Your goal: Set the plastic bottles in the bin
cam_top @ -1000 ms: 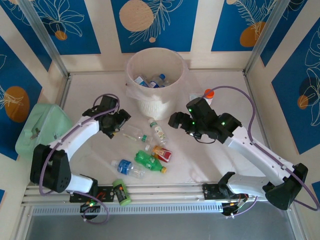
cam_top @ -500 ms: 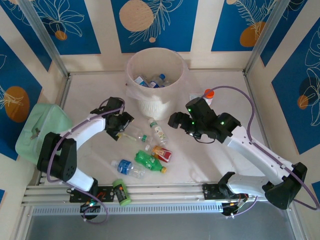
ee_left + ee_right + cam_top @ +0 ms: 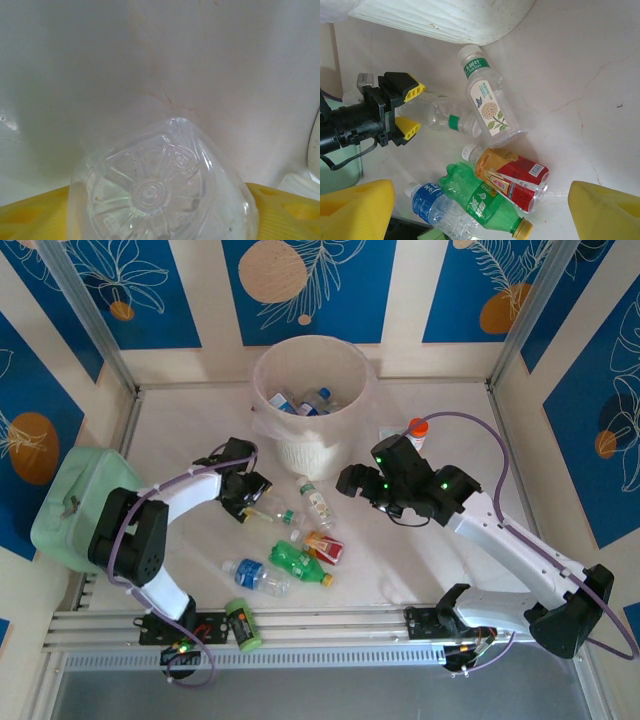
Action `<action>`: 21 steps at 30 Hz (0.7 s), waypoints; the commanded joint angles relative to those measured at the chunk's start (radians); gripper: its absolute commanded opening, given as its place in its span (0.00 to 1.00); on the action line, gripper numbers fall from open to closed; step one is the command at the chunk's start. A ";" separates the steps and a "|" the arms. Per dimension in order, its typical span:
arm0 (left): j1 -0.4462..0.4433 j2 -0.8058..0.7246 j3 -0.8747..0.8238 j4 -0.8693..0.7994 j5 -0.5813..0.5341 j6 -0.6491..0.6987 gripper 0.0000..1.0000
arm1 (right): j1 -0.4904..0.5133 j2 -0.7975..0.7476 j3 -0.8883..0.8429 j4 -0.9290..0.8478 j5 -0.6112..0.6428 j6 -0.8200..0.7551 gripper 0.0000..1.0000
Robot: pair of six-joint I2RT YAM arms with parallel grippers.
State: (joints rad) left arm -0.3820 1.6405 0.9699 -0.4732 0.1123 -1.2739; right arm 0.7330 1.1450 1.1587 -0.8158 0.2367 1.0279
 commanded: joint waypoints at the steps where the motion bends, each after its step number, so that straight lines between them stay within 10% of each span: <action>1: -0.010 0.013 0.019 0.001 0.008 -0.012 0.72 | 0.001 -0.003 0.005 -0.013 0.014 -0.006 0.89; 21: -0.005 -0.203 -0.029 0.161 0.076 0.089 0.51 | -0.018 -0.021 0.083 0.026 -0.060 -0.065 0.89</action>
State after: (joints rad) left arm -0.3820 1.5257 0.9634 -0.4133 0.1387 -1.2217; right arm 0.7212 1.1427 1.2015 -0.8131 0.2241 0.9955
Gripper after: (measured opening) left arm 0.610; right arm 0.891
